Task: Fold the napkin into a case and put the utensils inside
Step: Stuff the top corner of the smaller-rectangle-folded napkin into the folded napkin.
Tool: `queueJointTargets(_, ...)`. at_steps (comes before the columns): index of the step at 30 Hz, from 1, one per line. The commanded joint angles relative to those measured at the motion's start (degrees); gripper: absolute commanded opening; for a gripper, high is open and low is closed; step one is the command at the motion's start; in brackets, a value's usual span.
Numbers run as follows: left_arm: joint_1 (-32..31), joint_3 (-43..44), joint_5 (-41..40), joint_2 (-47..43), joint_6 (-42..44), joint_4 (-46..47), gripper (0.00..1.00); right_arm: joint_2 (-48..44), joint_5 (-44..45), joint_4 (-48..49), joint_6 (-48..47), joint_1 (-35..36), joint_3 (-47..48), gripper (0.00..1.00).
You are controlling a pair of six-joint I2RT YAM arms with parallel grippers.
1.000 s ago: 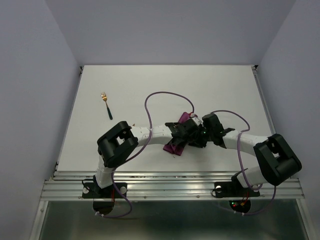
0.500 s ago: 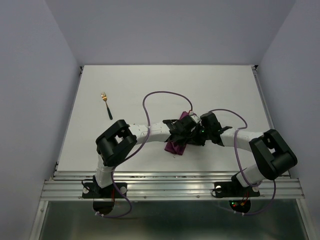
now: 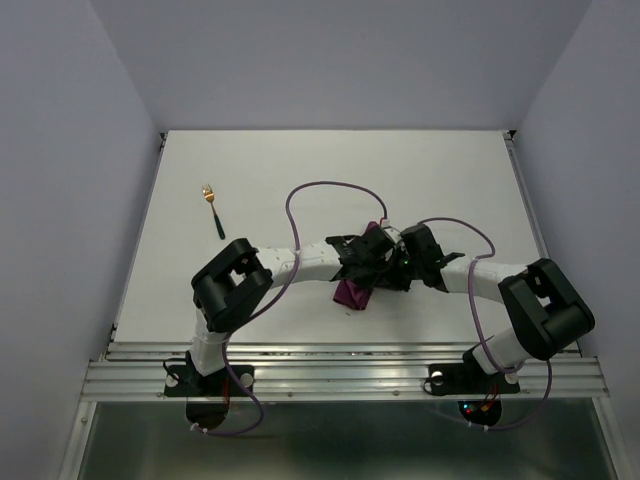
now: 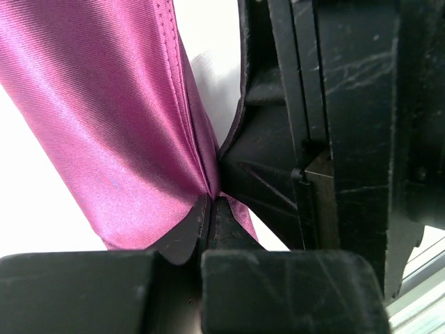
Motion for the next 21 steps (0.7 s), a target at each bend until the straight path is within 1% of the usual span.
queueJointTargets(1,0.3,3.0,1.6,-1.7,-0.9,0.9,0.00,0.1,-0.4,3.4,0.0,0.5,0.7,0.01)
queueJointTargets(4,0.5,3.2,1.6,-1.2,-1.1,0.9,0.00,0.0,-0.3,3.4,0.1,0.5,0.5,0.01)
queueJointTargets(6,0.6,3.5,-0.4,-0.7,-1.3,1.1,0.00,-0.3,-0.4,3.3,0.1,0.5,0.5,0.01)
queueJointTargets(9,0.8,4.1,-0.9,0.0,-1.5,1.1,0.00,-0.3,-0.4,3.3,0.1,0.5,0.5,0.01)
queueJointTargets(15,0.8,5.1,0.0,0.7,-1.2,0.9,0.00,-1.1,0.0,3.1,0.5,0.5,-0.1,0.01)
queueJointTargets(18,0.7,4.9,0.3,0.7,-0.8,0.7,0.00,-1.5,0.2,2.8,0.5,0.5,-0.1,0.01)
queueJointTargets(21,0.7,4.9,0.2,0.6,-0.7,0.0,0.00,-1.8,0.6,2.6,0.6,0.5,0.0,0.05)
